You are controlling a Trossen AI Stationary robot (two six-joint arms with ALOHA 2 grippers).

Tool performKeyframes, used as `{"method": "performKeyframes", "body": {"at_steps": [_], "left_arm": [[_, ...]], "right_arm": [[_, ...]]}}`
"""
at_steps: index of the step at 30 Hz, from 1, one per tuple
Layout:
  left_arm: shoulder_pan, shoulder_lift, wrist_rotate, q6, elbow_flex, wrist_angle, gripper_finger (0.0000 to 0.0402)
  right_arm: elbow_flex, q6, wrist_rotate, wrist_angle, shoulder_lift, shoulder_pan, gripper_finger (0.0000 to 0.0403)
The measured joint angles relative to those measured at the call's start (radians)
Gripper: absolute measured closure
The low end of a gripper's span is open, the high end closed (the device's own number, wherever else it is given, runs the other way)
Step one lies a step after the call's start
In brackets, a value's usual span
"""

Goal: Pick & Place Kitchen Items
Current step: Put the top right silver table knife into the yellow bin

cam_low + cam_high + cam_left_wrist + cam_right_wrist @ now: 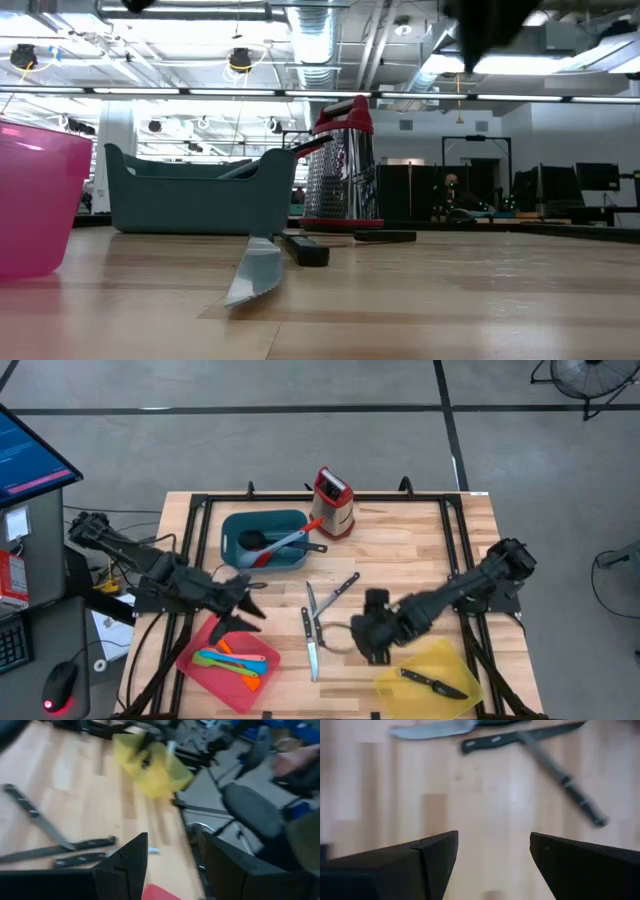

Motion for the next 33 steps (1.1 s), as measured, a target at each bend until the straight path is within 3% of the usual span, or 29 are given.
{"method": "performKeyframes", "body": {"at_steps": [4, 9, 11, 16, 28, 33], "left_arm": [[-0.119, -0.058, -0.109, -0.027, 0.000, 0.003, 0.0260], [-0.297, -0.156, -0.448, 0.021, 0.000, 0.004, 0.0309], [-0.359, -0.181, -0.526, 0.080, 0.000, 0.004, 0.0335], [-0.460, -0.228, -0.527, 0.229, 0.000, 0.001, 0.0395], [-0.478, -0.416, -0.502, 0.233, -0.003, -0.105, 0.0400], [-0.478, -0.497, -0.502, 0.196, -0.103, -0.101, 0.0400]], "right_arm": [[0.000, -0.172, 0.007, 0.031, 0.010, -0.124, 0.0152], [0.000, -0.364, 0.006, 0.102, 0.010, -0.254, 0.0152], [0.000, -0.432, -0.016, 0.109, 0.009, -0.297, 0.0152], [-0.066, -0.624, -0.135, 0.192, 0.009, -0.373, 0.0152], [-0.246, -0.795, -0.178, 0.457, 0.010, -0.447, 0.0152], [-0.309, -0.797, -0.204, 0.500, 0.010, -0.456, 0.0154]]}}
